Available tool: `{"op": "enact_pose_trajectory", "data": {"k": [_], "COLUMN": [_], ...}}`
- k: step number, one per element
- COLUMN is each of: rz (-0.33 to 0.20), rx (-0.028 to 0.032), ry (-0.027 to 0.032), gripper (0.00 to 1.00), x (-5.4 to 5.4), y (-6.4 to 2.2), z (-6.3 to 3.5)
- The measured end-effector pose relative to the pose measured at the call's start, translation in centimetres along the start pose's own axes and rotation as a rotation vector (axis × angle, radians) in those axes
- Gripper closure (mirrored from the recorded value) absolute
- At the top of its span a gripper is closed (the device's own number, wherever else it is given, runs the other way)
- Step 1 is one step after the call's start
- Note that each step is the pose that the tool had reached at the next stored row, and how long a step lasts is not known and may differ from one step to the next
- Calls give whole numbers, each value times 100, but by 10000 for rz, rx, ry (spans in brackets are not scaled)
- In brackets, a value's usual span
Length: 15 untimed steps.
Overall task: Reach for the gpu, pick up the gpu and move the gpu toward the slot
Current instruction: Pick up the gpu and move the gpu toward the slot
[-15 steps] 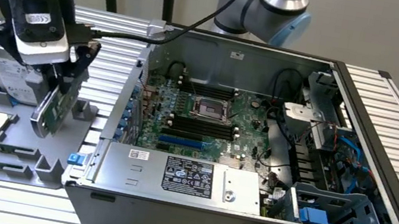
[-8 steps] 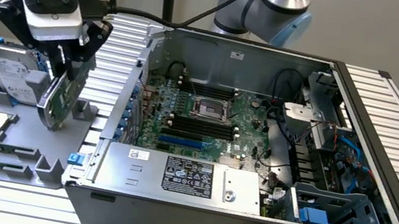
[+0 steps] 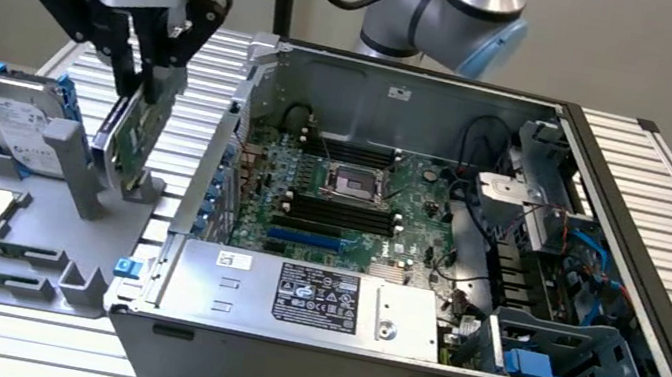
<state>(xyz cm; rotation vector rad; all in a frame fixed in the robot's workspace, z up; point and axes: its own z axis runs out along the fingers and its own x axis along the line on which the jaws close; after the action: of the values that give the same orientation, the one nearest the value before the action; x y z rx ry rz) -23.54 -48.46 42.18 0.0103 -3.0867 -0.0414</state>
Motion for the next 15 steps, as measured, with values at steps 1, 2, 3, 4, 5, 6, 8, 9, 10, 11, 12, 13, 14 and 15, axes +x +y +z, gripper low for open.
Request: {"op": "enact_pose_trajectory", "data": {"k": [1,2,3,4,5,6,8,9,10,11,12,13,14,15], "rz": [0,0,0,-1,-3,-5,-10,-14,-17,-18,-20,-21,-23,-23], "rx": [-4,-11,-22,-37,-64,-101,-202,-264,-311,-351,-378,-396,-410,-420], "ry": [4,8,11,18,21,22,21,19,20,20,20,21,20,19], "gripper": [74,74,74,74,74,74,74,74,74,74,74,74,74,74], "x": [-41,-83,-125,-169,-213,-258,-348,-394,-436,-482,-527,-576,-619,-665], "y": [1,2,3,3,4,3,4,4,4,3,3,3,2,3], "z": [-47,-93,-131,-167,-194,-213,-240,-247,-252,-255,-257,-260,-263,-264]}}
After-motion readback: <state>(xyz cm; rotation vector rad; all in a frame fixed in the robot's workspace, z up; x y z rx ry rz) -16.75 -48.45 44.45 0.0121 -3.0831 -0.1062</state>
